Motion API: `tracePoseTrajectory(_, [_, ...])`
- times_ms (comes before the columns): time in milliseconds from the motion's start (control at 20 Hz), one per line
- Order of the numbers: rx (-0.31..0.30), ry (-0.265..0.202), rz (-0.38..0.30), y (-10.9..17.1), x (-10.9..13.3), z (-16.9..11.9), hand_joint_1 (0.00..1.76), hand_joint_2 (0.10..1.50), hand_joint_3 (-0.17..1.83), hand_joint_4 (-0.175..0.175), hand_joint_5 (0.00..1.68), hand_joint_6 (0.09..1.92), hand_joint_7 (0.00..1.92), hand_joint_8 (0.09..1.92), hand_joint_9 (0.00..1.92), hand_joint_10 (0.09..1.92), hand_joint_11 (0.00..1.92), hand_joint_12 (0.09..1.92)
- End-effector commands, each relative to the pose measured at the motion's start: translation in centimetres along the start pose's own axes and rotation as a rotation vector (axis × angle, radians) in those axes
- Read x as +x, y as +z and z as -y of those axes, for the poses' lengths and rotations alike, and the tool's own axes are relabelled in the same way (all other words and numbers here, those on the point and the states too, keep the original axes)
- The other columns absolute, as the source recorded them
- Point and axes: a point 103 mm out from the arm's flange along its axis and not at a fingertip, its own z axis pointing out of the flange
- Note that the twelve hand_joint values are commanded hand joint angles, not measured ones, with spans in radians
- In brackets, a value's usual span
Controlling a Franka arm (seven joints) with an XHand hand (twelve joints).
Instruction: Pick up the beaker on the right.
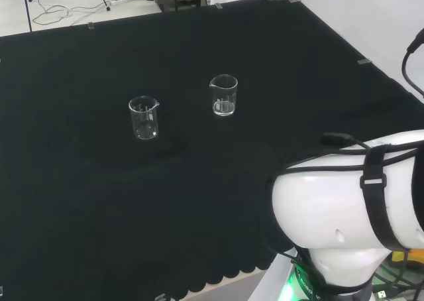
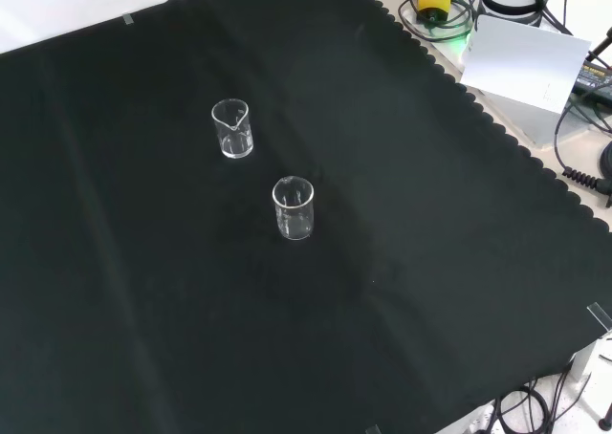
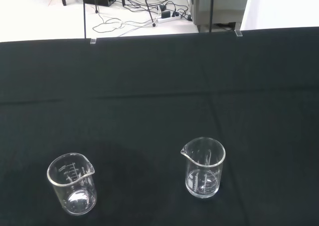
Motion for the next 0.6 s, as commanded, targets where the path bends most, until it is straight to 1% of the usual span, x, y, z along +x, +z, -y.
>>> tracePoseTrajectory(50, [-0.011, 0.001, 0.011, -0.01, -0.06, -0.04, 0.21, 1.14, 0.53, -0.019, 0.26, 0.37, 0.02, 0.49, 0.12, 0.64, 0.00, 1.20])
tracePoseTrajectory(150, [-0.009, 0.004, 0.013, 0.01, -0.11, -0.06, 0.19, 1.22, 0.39, -0.017, 0.30, 0.25, 0.02, 0.48, 0.12, 0.63, 0.00, 1.20])
tracePoseTrajectory(250, [-0.007, 0.003, 0.008, 0.05, -0.07, -0.09, 0.18, 1.25, 0.34, -0.017, 0.33, 0.20, 0.02, 0.48, 0.12, 0.63, 0.00, 1.20])
tracePoseTrajectory(600, [0.003, 0.016, 0.006, 0.69, -0.31, -0.41, 0.18, 1.27, 0.31, -0.017, 0.34, 0.18, 0.04, 0.48, 0.13, 0.63, 0.00, 1.20])
